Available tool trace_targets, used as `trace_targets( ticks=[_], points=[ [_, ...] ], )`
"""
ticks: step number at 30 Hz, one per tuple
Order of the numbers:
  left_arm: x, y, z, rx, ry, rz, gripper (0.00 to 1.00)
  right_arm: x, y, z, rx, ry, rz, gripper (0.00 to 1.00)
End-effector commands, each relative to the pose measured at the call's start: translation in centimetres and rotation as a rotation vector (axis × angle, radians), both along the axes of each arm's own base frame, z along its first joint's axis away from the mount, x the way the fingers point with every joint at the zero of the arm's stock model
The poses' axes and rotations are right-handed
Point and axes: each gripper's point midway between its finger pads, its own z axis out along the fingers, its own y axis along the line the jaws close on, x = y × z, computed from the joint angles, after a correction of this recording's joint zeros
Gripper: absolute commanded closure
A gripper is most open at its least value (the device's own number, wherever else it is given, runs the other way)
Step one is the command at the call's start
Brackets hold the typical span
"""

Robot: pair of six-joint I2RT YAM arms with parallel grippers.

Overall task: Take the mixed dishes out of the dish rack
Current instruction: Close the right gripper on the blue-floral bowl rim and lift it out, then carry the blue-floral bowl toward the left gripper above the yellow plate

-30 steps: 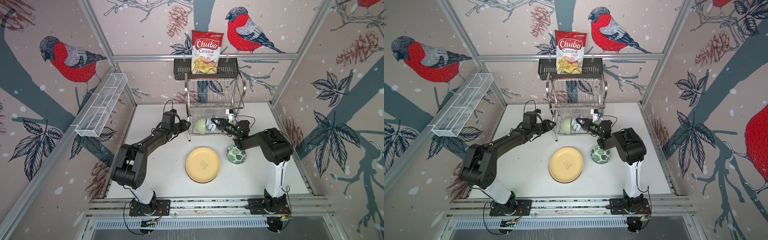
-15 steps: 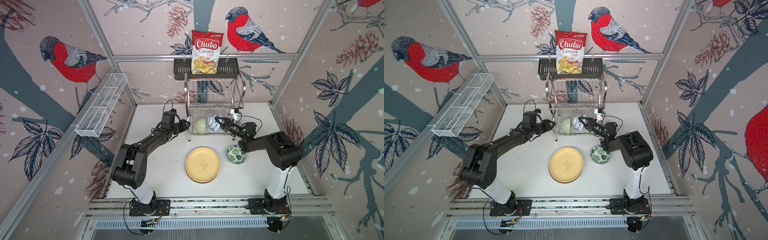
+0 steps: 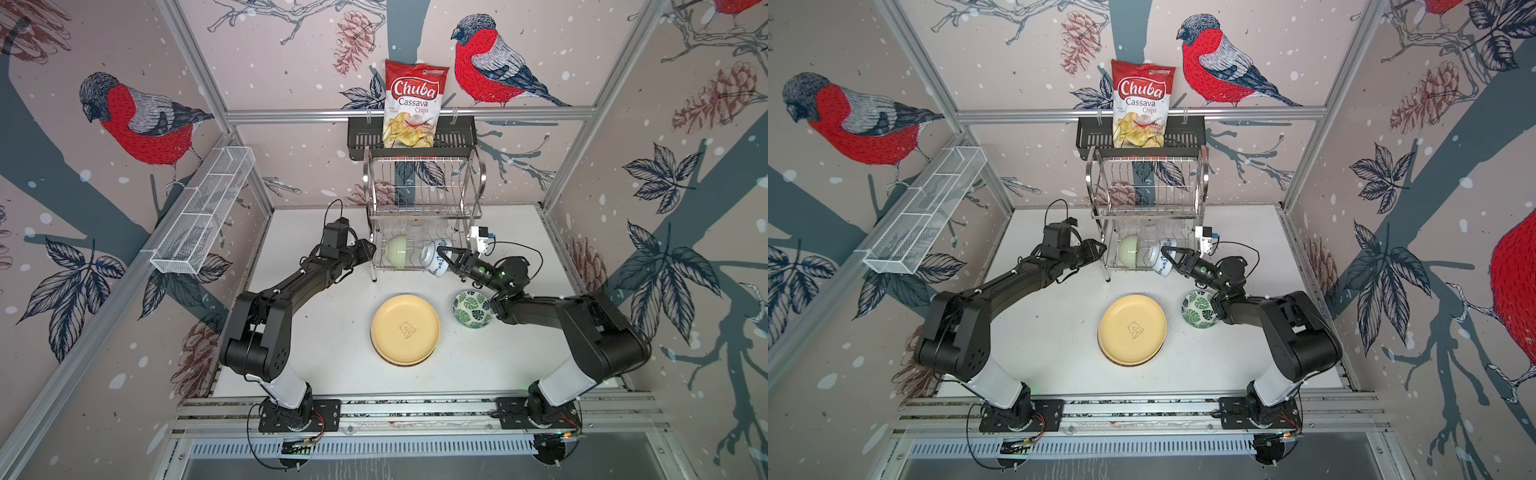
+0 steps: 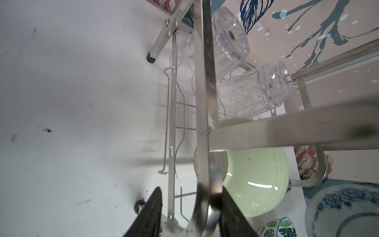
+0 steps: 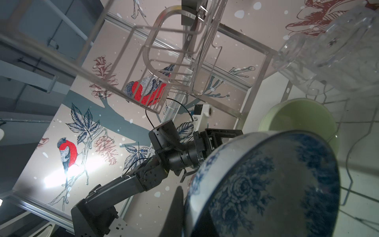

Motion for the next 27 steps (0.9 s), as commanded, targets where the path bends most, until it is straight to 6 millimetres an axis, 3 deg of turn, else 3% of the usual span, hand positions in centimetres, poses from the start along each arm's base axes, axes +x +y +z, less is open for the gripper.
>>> trace_targets(
  ticks=[1, 9, 16, 20, 26, 27],
  points=[
    [-0.3, 1.2, -0.4, 0.051, 0.017, 0.045, 0.55, -0.9, 0.3, -0.2, -0.072, -0.055, -0.020, 1.00],
    [-1.0, 1.1, 1.1, 0.077, -0.012, 0.050, 0.42, -4.4, 0.9, -2.4, -0.288, -0.065, -0.041, 1.00],
    [-2.4, 0.4, 2.1, 0.064, -0.013, 0.039, 0.32, -6.2, -0.9, -4.4, -0.416, -0.046, -0.090, 1.00],
    [-4.3, 0.6, 1.9, 0.106, 0.008, 0.024, 0.28, -7.1, -1.5, -6.4, -0.602, -0.056, -0.130, 1.00],
    [-7.2, 0.8, 2.2, 0.184, 0.053, -0.027, 0.24, -8.8, -0.4, -7.3, -0.841, -0.145, -0.139, 1.00],
    [-7.3, 0.7, 3.1, 0.192, 0.044, -0.035, 0.22, -9.1, -0.1, -7.2, -0.882, -0.167, -0.139, 1.00]
  ],
)
